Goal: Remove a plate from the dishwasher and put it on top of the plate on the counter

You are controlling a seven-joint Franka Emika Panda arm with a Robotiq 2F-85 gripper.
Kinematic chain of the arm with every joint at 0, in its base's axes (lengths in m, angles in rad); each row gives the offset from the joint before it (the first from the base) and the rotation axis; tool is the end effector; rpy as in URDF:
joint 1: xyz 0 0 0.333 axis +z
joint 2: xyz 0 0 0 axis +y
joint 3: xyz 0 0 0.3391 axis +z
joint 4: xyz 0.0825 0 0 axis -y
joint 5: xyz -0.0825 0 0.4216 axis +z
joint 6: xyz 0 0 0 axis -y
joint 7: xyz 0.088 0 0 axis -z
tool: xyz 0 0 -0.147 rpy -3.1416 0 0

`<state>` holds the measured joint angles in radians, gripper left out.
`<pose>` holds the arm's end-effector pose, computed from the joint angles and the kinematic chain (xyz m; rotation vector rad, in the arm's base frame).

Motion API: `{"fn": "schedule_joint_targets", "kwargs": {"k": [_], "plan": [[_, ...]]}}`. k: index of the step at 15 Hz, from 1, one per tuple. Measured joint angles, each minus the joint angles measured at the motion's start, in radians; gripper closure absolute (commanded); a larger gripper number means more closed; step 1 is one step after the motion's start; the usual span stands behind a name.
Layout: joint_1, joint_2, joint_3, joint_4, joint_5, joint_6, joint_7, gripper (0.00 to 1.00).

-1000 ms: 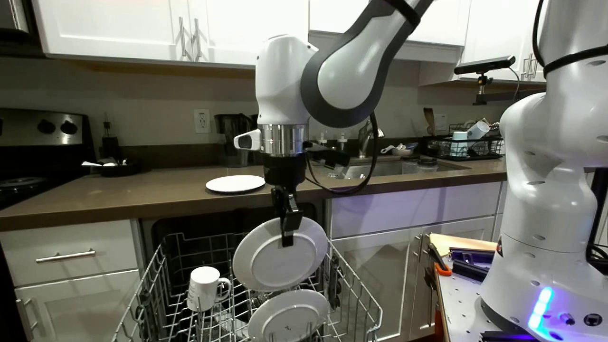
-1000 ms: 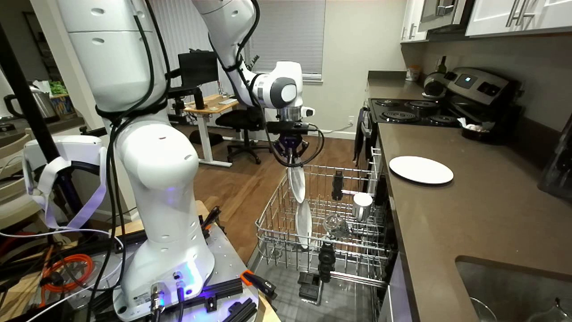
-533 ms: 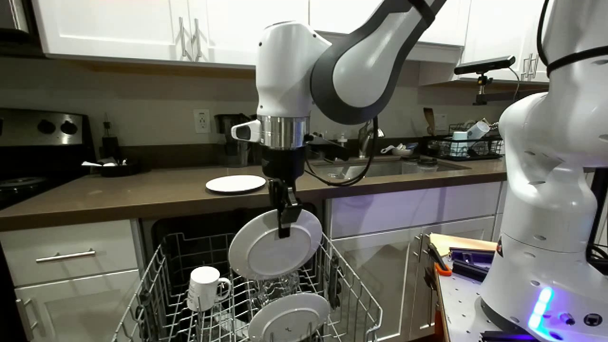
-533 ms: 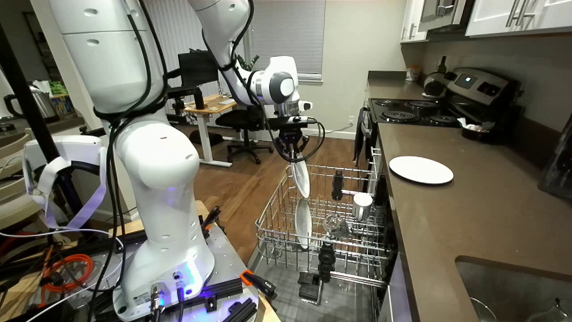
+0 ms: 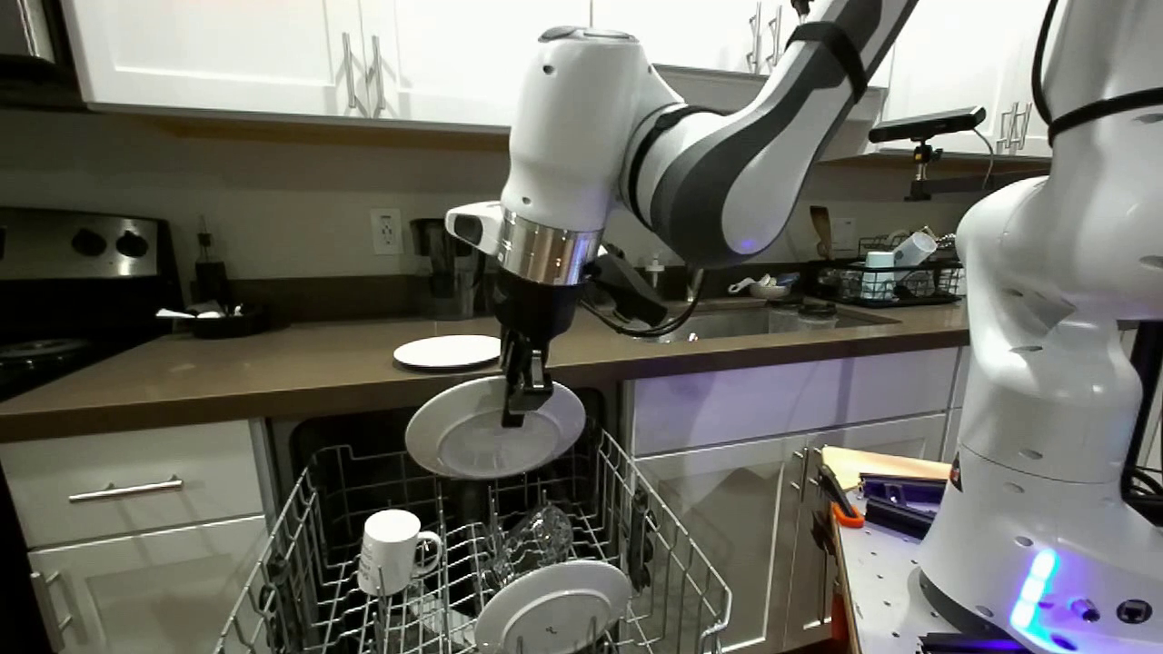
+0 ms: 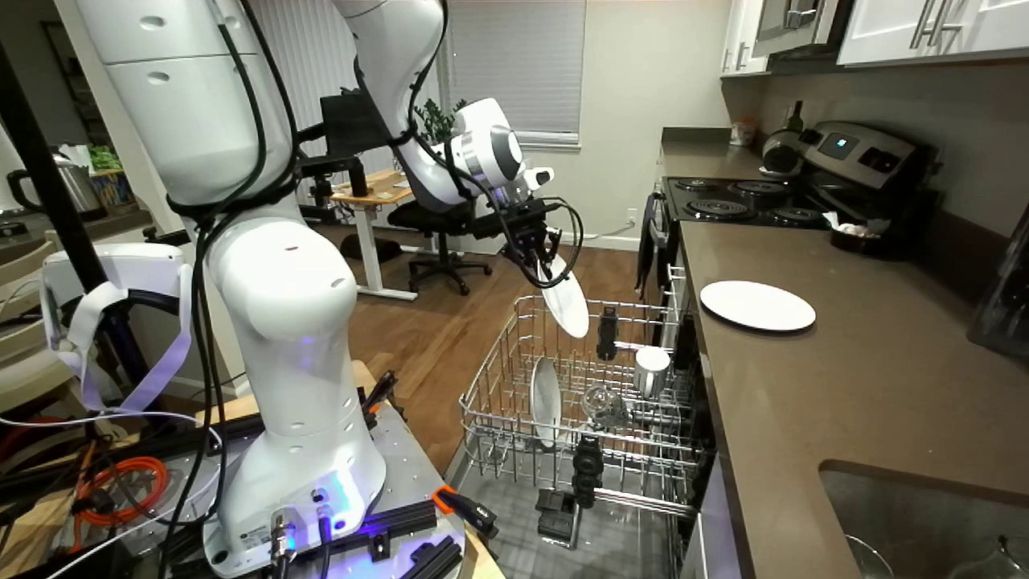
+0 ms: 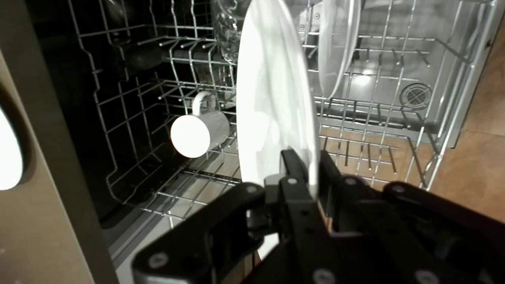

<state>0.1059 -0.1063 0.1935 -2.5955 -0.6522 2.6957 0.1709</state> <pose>0.4574 0.1494 0.2650 2.6468 0.9588 0.3804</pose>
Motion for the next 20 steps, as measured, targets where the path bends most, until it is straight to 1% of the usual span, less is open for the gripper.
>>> {"fn": "schedule_joint_targets", "kwargs": {"k": [6, 9, 10, 13, 16, 20], "plan": [[-0.027, -0.004, 0.004, 0.008, -0.446, -0.017, 0.42, 0.92], [-0.027, 0.004, 0.01, 0.031, -0.653, -0.081, 0.613, 0.92], [-0.026, 0.009, 0.013, 0.039, -0.705, -0.11, 0.663, 0.92], [-0.02, 0.043, 0.02, 0.064, -0.806, -0.197, 0.75, 0.92], [0.003, 0.093, 0.014, 0.097, -0.855, -0.275, 0.787, 0.92], [0.02, 0.16, 0.01, 0.153, -0.888, -0.354, 0.801, 0.92]]}}
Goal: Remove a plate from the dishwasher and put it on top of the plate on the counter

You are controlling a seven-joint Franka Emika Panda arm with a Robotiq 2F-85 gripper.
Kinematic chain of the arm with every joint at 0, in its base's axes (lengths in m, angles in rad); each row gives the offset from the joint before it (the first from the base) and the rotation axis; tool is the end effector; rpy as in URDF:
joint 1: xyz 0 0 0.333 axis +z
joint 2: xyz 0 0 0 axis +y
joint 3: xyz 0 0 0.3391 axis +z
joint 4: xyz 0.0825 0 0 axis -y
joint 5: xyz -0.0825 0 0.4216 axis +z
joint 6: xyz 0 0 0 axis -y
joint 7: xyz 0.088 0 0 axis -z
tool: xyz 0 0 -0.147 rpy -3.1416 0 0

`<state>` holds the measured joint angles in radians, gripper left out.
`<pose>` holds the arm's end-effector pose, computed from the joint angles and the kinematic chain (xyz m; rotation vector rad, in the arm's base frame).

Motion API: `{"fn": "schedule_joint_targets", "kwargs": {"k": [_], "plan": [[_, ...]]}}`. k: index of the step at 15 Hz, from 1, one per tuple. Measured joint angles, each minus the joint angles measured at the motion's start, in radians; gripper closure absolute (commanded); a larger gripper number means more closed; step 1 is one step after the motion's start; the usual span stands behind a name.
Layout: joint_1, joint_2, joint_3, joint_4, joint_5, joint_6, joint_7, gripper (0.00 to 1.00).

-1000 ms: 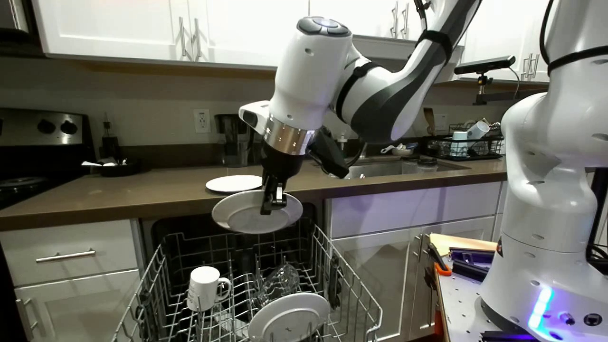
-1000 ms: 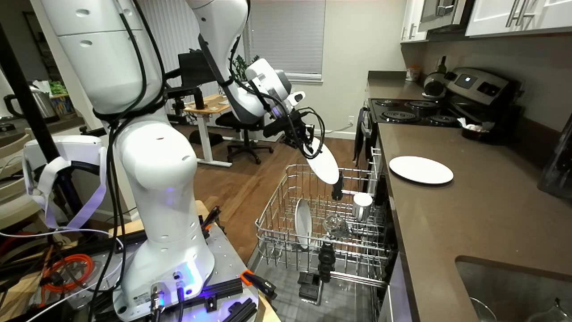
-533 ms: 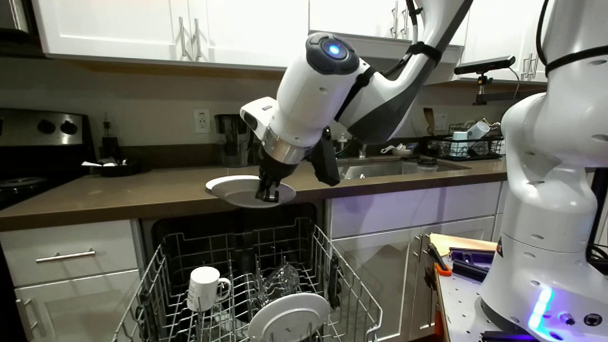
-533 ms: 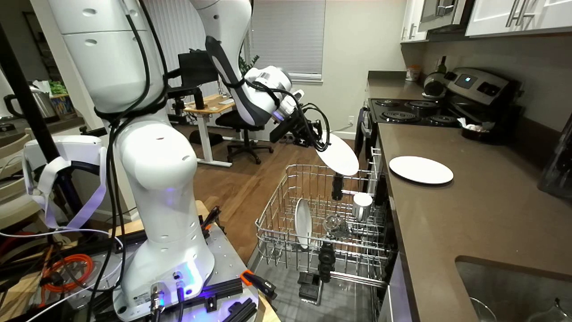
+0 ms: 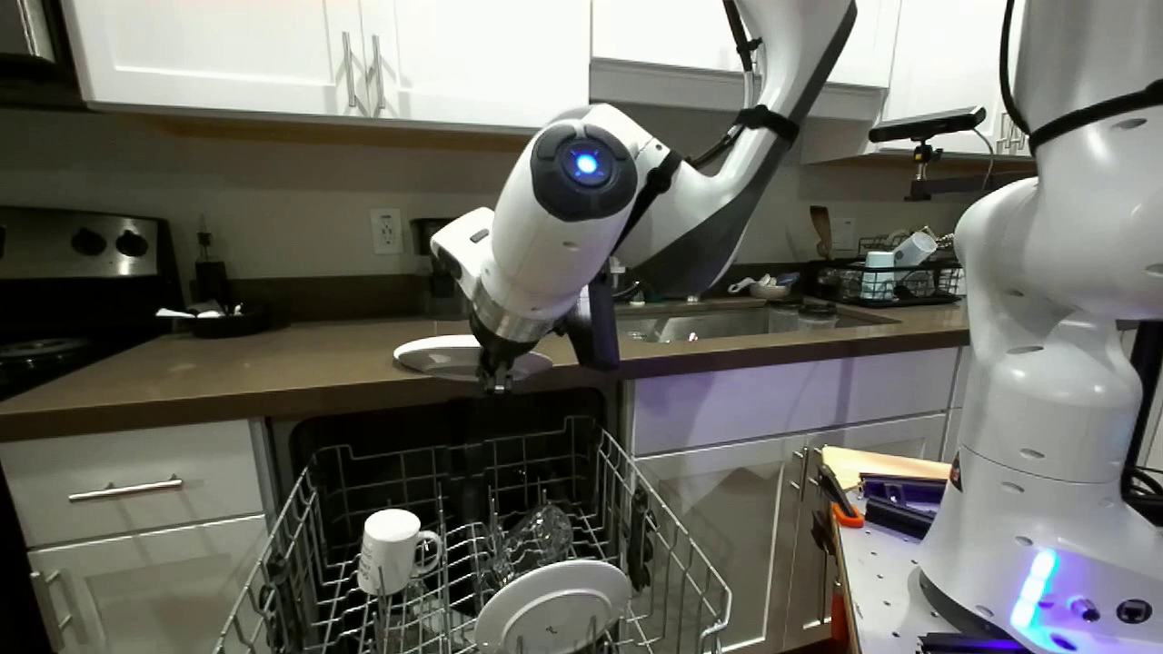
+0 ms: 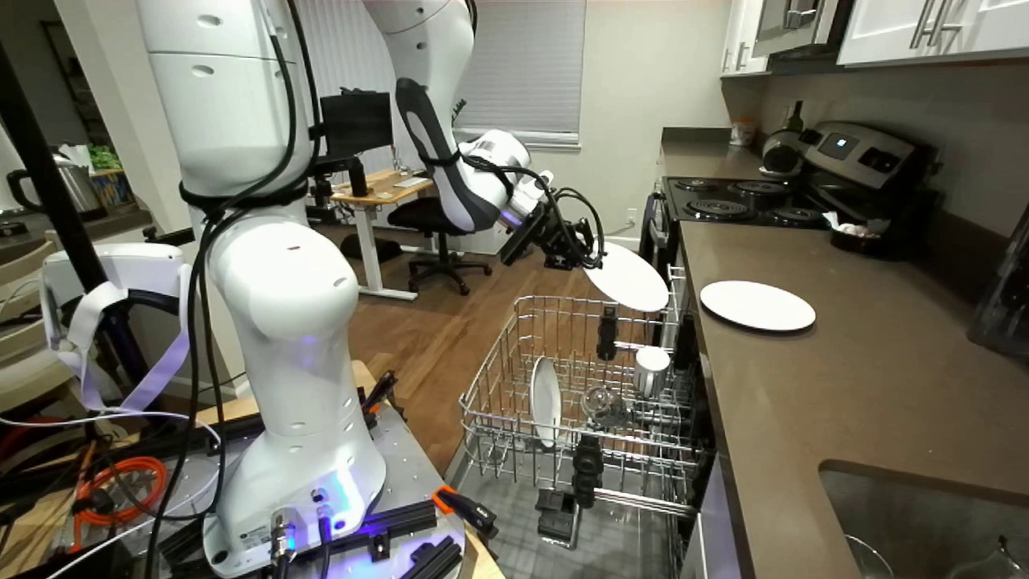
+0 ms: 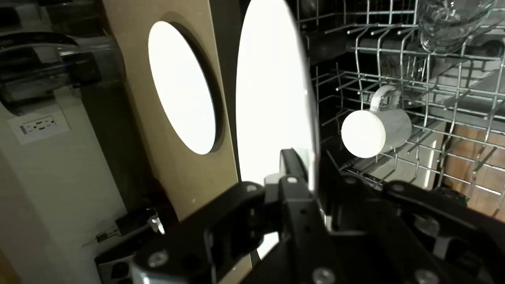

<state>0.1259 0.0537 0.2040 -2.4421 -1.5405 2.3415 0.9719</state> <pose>0.5049 0.1271 0.2472 2.1456 0.6815 0.5970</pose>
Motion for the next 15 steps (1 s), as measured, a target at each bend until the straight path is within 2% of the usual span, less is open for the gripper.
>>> {"fn": "schedule_joint_targets", "kwargs": {"k": [15], "plan": [[0.01, 0.117, -0.04, 0.157, -0.041, -0.156, 0.0, 0.92]]}}
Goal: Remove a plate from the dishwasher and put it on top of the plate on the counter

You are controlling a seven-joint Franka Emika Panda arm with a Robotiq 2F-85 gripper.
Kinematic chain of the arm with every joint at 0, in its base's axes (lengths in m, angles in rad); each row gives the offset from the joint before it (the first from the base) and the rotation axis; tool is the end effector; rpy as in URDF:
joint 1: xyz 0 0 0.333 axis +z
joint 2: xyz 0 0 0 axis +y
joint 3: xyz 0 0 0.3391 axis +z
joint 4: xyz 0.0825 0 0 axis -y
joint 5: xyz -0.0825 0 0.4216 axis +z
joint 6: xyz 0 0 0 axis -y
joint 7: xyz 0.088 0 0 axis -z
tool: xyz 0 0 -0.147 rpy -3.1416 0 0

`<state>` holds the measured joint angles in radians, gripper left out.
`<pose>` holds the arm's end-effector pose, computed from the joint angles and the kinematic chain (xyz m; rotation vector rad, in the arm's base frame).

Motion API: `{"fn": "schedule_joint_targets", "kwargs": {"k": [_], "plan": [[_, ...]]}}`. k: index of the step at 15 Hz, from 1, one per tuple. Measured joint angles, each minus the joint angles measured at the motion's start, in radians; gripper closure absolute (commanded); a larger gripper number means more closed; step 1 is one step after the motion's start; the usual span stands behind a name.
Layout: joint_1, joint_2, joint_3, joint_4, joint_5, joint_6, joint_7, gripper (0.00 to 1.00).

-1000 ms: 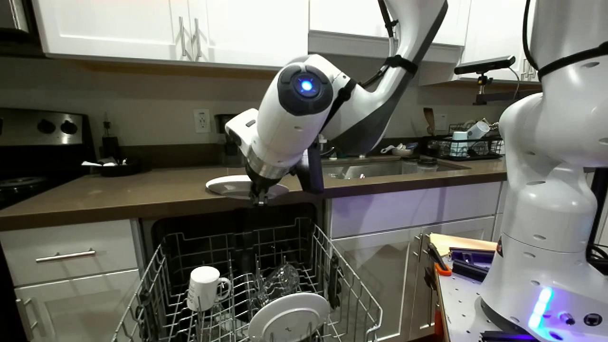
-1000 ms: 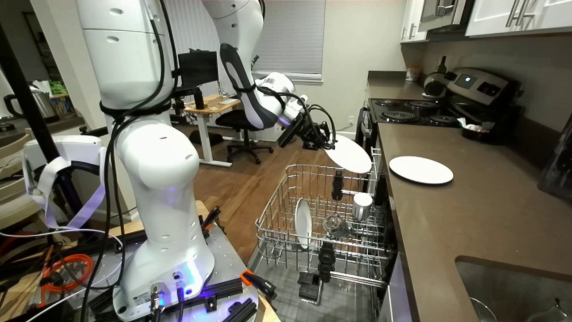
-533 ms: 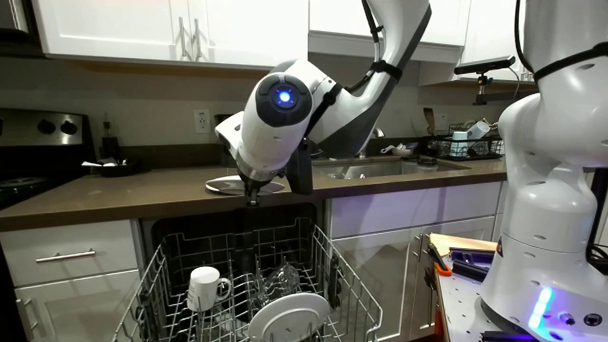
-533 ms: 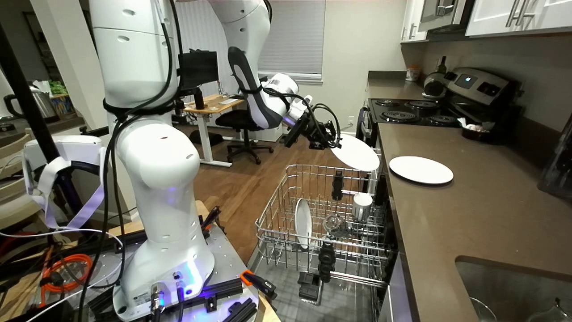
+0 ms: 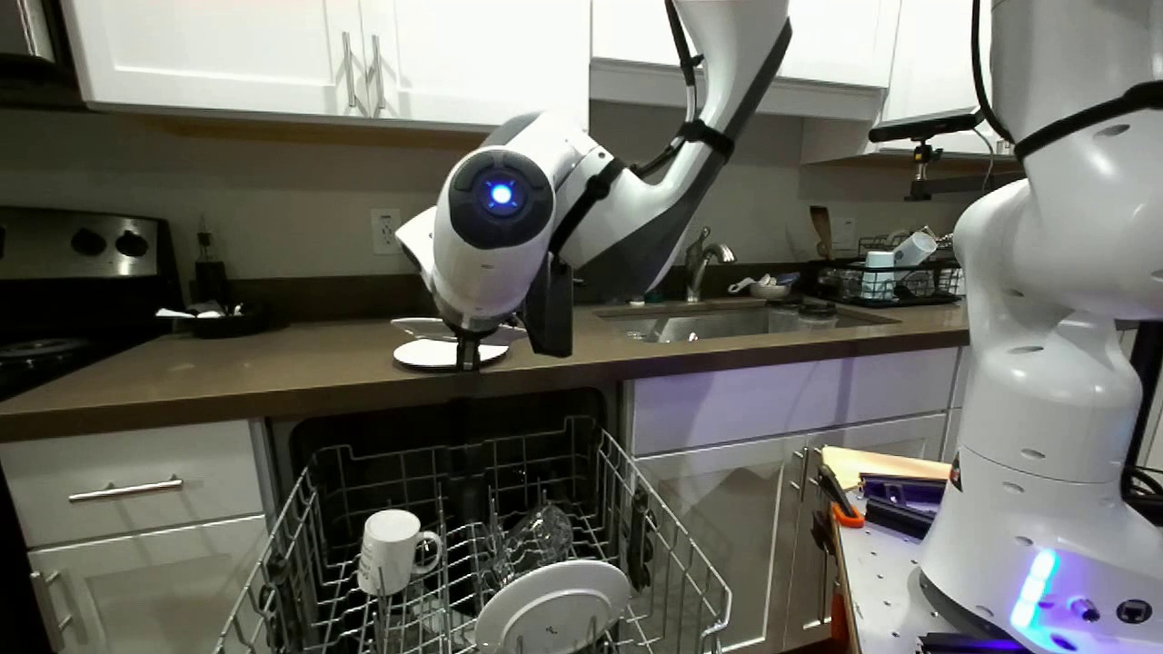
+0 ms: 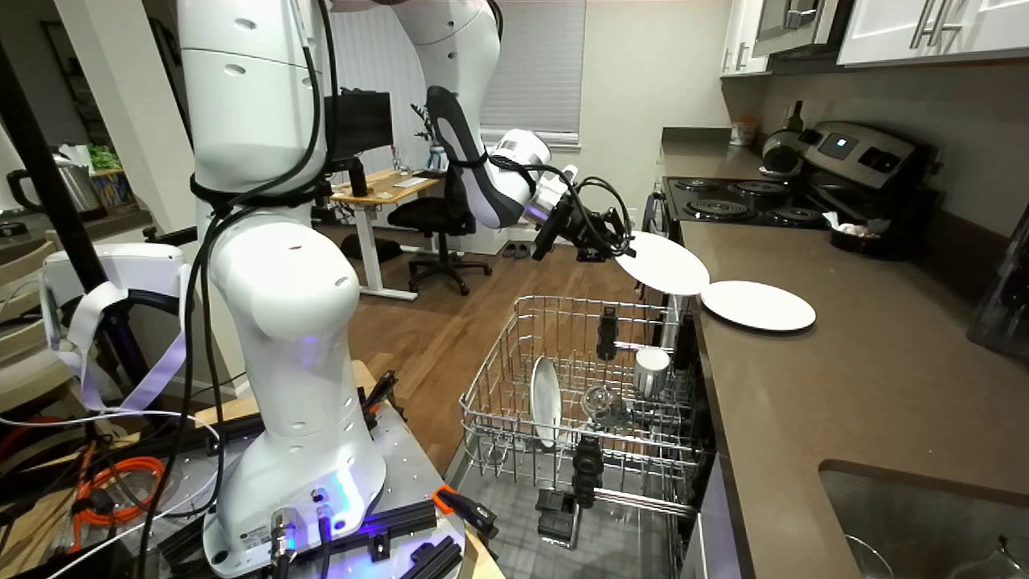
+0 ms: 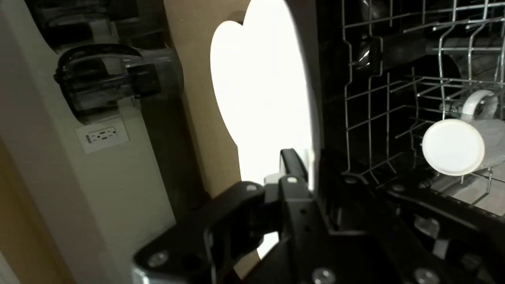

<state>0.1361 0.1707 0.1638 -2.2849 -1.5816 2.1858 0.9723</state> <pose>0.5645 0.1028 0.2578 2.0280 0.5525 0.5727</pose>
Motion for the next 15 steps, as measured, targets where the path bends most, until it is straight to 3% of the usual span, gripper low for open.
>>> {"fn": "schedule_joint_targets", "kwargs": {"k": [15], "plan": [[-0.009, 0.277, -0.097, 0.334, -0.004, -0.033, 0.0, 0.92]]}}
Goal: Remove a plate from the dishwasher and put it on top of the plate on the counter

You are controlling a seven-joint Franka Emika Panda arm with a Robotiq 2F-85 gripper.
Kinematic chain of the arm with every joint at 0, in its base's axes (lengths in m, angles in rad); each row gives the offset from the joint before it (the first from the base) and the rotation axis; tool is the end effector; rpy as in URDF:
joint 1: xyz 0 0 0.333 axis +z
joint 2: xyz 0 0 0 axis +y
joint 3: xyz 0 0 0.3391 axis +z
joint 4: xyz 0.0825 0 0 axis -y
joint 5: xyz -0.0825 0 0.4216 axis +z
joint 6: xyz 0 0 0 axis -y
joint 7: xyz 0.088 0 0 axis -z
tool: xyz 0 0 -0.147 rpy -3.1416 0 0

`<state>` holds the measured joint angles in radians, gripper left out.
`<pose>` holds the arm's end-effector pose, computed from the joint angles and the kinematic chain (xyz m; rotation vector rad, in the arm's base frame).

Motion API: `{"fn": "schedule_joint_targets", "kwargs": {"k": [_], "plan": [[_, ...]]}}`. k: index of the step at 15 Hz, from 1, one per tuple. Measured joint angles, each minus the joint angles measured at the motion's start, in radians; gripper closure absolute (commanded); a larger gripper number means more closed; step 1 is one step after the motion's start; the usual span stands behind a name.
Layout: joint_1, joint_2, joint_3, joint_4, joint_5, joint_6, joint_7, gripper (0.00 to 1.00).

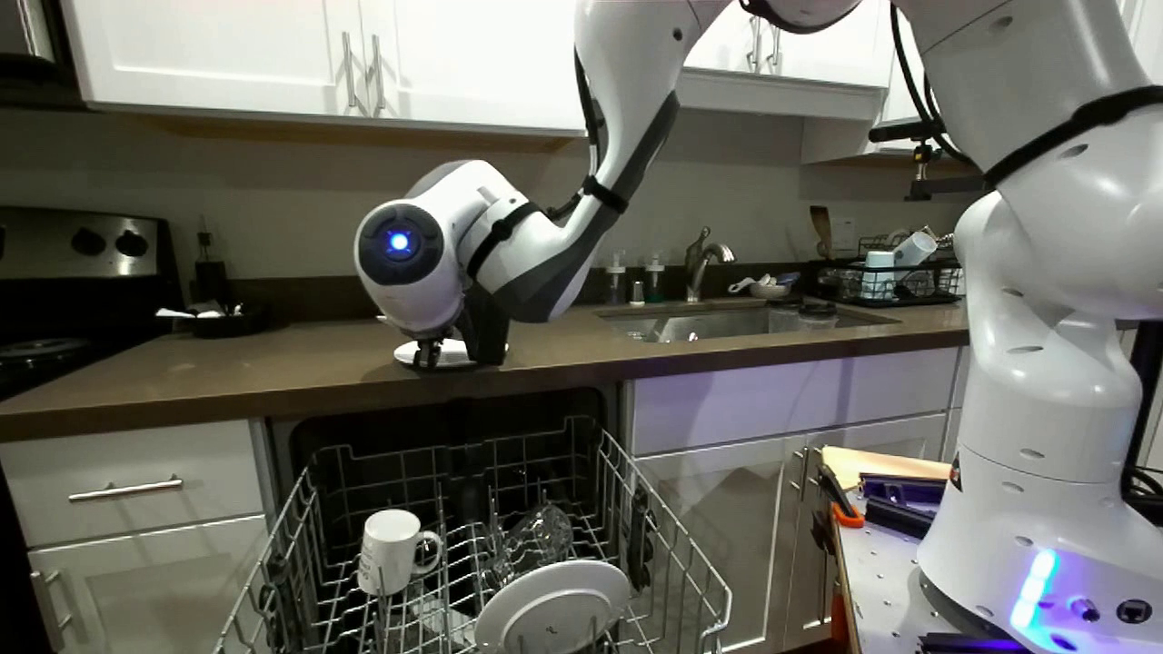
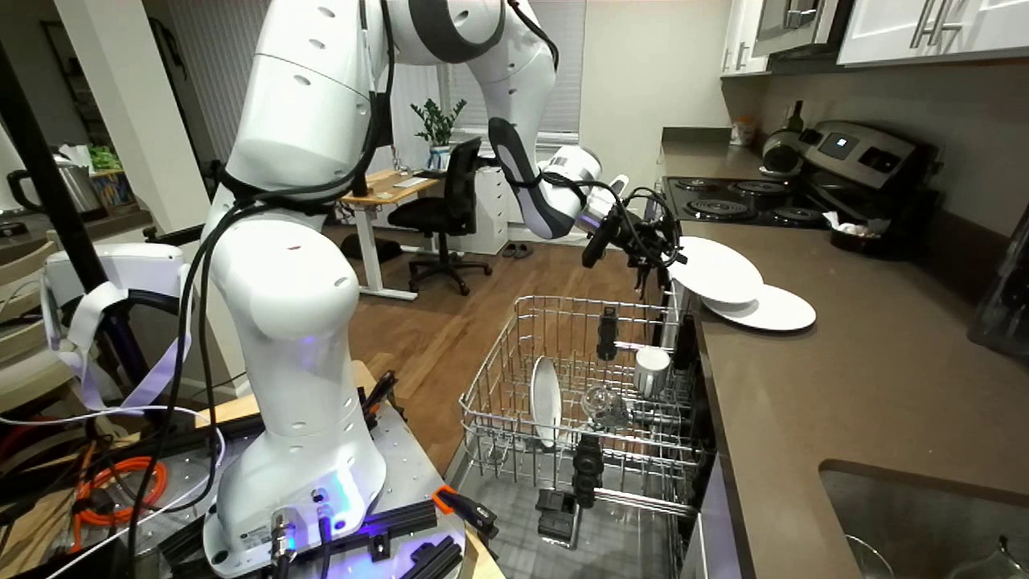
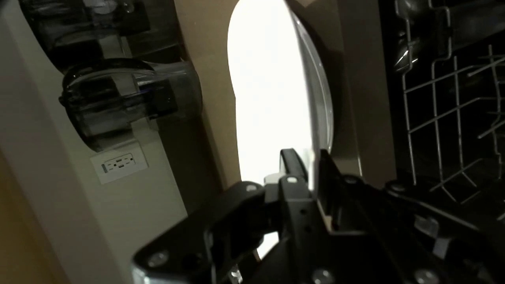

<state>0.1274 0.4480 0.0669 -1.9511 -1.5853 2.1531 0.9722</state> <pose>0.6739 0.0552 0.2335 2.0120 0.3846 0.5481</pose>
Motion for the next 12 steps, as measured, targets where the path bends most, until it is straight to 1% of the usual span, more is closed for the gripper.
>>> {"fn": "schedule_joint_targets", "kwargs": {"k": [5, 12], "plan": [[-0.016, 0.065, -0.022, 0.08, 0.0, 0.0, -0.001, 0.92], [-0.058, 0.105, -0.033, 0.135, 0.007, 0.006, -0.014, 0.92]]}}
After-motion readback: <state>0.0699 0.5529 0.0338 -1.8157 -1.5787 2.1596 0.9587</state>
